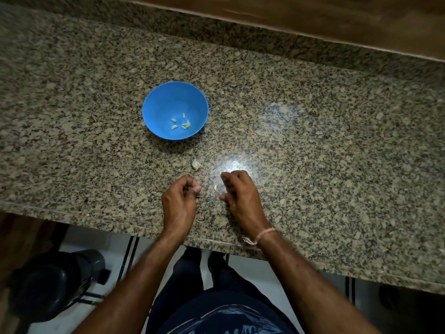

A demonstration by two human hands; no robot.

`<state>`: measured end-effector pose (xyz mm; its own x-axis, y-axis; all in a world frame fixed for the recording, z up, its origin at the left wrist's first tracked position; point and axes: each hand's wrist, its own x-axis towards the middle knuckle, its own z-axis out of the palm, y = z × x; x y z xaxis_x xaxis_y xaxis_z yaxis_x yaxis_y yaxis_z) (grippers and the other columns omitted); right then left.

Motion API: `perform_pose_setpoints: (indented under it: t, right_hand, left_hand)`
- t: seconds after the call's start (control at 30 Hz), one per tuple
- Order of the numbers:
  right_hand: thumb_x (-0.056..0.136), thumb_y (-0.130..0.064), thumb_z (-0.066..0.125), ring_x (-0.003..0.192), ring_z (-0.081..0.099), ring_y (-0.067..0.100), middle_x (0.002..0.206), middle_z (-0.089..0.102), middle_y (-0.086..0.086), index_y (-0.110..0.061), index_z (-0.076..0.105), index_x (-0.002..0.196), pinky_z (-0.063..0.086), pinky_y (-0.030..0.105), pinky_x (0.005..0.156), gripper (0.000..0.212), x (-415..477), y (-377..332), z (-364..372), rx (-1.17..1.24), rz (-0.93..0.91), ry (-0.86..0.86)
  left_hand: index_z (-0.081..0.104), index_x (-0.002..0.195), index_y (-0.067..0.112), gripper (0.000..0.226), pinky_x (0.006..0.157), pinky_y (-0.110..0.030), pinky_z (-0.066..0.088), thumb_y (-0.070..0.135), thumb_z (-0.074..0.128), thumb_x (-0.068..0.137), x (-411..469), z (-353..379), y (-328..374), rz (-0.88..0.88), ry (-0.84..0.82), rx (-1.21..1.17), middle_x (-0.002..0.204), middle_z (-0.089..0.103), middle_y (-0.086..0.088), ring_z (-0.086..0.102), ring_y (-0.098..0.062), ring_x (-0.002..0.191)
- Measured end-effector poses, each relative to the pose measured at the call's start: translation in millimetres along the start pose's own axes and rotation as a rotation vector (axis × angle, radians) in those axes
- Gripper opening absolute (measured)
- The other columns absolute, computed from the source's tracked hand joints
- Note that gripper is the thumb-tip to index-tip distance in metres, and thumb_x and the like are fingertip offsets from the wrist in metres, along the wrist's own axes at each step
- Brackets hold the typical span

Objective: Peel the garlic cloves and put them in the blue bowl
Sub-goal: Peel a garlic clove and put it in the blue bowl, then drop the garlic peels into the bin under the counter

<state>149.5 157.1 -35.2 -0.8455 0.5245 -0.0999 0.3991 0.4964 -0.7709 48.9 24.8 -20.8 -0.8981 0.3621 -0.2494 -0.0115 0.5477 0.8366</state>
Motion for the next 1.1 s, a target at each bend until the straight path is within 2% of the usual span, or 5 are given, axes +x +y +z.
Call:
perform_pose_setpoints:
  t: [0.4, 0.6, 0.73, 0.87, 1.1]
  right_hand:
    - [0.094, -0.017, 0.065, 0.083, 0.044, 0.01, 0.091, 0.061, -0.005, -0.016, 0.067, 0.091, 0.035, 0.025, 0.063, 0.003, 18.5, -6.3, 17.0, -0.323, -0.213, 0.064]
    - [0.094, -0.008, 0.066, 0.083, 0.037, 0.013, 0.094, 0.059, 0.003, -0.014, 0.06, 0.1, 0.035, 0.027, 0.066, 0.011, 20.2, -5.3, 24.3, -0.507, -0.18, -0.013]
    - [0.103, -0.003, 0.051, 0.069, 0.057, 0.004, 0.084, 0.065, -0.003, -0.008, 0.062, 0.089, 0.044, 0.011, 0.059, 0.018, 18.1, -36.9, 23.5, 0.18, 0.207, -0.085]
    - [0.106, -0.01, 0.056, 0.055, 0.05, 0.015, 0.067, 0.058, 0.002, -0.011, 0.061, 0.086, 0.041, 0.027, 0.051, 0.02, 8.6, -74.5, 45.8, 0.738, 0.488, -0.213]
    - [0.108, -0.007, 0.049, 0.058, 0.048, 0.014, 0.066, 0.051, 0.006, -0.012, 0.059, 0.074, 0.047, 0.031, 0.071, 0.036, -18.2, -132.6, 131.5, 1.01, 0.633, -0.421]
  left_hand:
    - [0.068, 0.089, 0.015, 0.009, 0.065, -0.013, 0.044, 0.011, 0.068, 0.096, -2.2, -4.8, 2.1, -0.082, 0.002, -0.039, 0.087, 0.07, 0.007, 0.064, -0.003, 0.082]
    - [0.068, 0.088, 0.017, 0.01, 0.061, -0.008, 0.042, 0.013, 0.07, 0.096, -5.7, -9.8, -0.6, -0.115, 0.007, -0.075, 0.084, 0.067, 0.007, 0.061, -0.004, 0.077]
    - [0.069, 0.089, 0.021, 0.009, 0.062, -0.019, 0.046, 0.018, 0.069, 0.098, -11.8, -19.0, -8.9, -0.145, 0.039, -0.132, 0.082, 0.071, 0.005, 0.063, -0.004, 0.072]
    - [0.071, 0.09, 0.017, 0.01, 0.069, -0.025, 0.054, 0.016, 0.068, 0.099, -22.9, -42.0, -22.7, -0.169, 0.128, -0.215, 0.084, 0.073, 0.004, 0.068, -0.008, 0.077]
    - [0.066, 0.081, 0.02, 0.019, 0.057, -0.015, 0.043, 0.015, 0.067, 0.1, -59.4, -125.5, -74.9, -0.22, 0.345, -0.28, 0.071, 0.066, 0.007, 0.055, 0.002, 0.058]
